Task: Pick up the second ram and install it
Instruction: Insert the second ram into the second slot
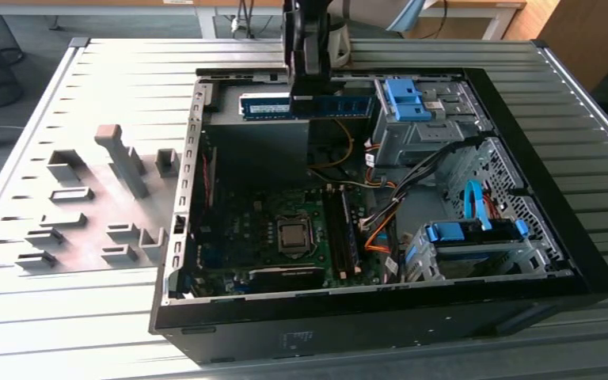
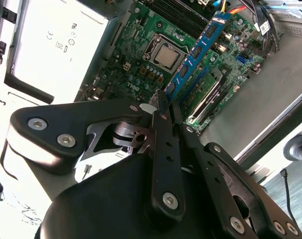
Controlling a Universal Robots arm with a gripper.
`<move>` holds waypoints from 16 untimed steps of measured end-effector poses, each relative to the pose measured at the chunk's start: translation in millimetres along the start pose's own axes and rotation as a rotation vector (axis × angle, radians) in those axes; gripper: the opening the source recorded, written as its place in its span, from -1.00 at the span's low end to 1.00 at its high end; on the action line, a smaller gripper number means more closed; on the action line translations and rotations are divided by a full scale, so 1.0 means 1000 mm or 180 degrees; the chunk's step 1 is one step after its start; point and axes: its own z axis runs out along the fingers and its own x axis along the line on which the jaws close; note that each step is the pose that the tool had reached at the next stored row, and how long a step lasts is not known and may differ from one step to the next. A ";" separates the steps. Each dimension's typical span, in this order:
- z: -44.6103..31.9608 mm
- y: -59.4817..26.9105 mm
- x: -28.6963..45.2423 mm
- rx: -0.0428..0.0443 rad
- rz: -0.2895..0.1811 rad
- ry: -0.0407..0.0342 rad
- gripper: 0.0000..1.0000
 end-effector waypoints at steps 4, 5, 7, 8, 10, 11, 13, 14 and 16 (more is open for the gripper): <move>0.0003 0.0000 0.0000 0.0000 0.0005 0.0000 -0.72; 0.0004 0.0000 0.0000 0.0000 0.0007 0.0000 -0.72; 0.0005 0.0000 0.0000 0.0000 0.0016 0.0000 -0.72; 0.0006 0.0000 0.0000 0.0001 0.0028 0.0001 -0.72; 0.0007 0.0000 0.0000 0.0001 0.0064 0.0001 -0.72; 0.0008 0.0000 0.0000 0.0001 0.0080 0.0001 -0.72; 0.0009 0.0000 0.0000 0.0002 0.0112 0.0001 -0.72; 0.0010 0.0000 0.0000 0.0002 0.0128 0.0001 -0.72; 0.0011 0.0000 0.0000 0.0003 0.0161 0.0000 -0.72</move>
